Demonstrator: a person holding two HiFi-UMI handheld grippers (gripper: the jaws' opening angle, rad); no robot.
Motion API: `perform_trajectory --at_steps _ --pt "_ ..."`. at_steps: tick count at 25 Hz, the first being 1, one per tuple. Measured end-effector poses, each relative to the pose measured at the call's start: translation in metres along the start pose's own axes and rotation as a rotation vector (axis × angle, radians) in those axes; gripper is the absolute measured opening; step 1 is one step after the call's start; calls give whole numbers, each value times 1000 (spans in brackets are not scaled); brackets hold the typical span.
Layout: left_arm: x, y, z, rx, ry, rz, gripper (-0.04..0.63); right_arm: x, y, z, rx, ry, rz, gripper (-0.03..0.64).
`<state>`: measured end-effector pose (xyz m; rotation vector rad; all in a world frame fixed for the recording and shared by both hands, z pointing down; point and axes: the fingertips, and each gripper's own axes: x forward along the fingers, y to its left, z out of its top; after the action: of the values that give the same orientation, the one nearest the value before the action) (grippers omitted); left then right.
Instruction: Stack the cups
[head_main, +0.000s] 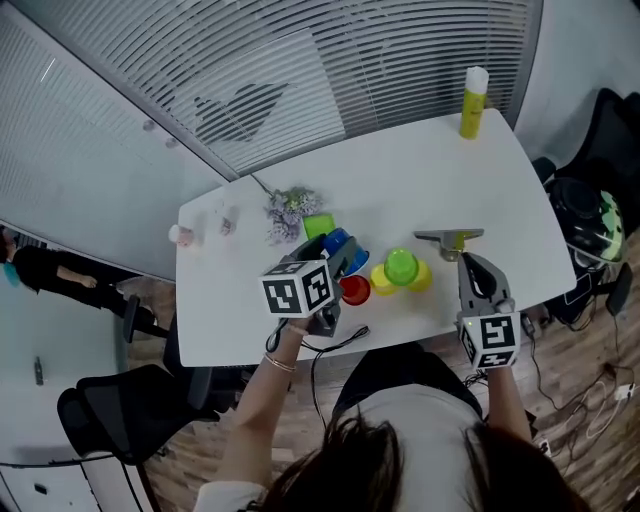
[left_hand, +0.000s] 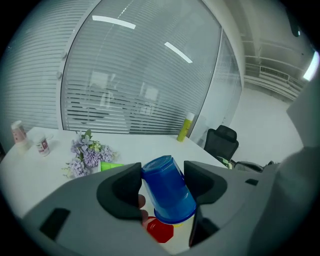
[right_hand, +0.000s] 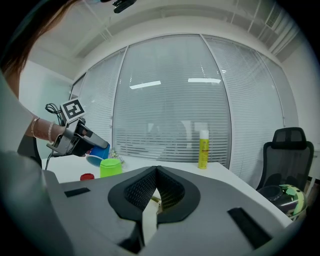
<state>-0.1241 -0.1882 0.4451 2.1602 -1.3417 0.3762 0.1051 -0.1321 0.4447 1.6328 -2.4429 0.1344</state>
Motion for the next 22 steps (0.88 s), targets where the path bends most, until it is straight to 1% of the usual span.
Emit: perform_trajectory --at_steps 5,12,18,22 --pt "-10 -7 -5 92 -81 49 282 -8 2 2 -6 -8 16 28" --pt "-18 -19 -11 289 -192 135 282 -15 4 -4 -30 -1 33 28" --pt "-19 -26 -23 384 -252 179 282 -17 7 -7 -39 2 42 28" --pt "-20 -33 -31 452 -264 188 282 -20 8 -9 -41 2 39 28"
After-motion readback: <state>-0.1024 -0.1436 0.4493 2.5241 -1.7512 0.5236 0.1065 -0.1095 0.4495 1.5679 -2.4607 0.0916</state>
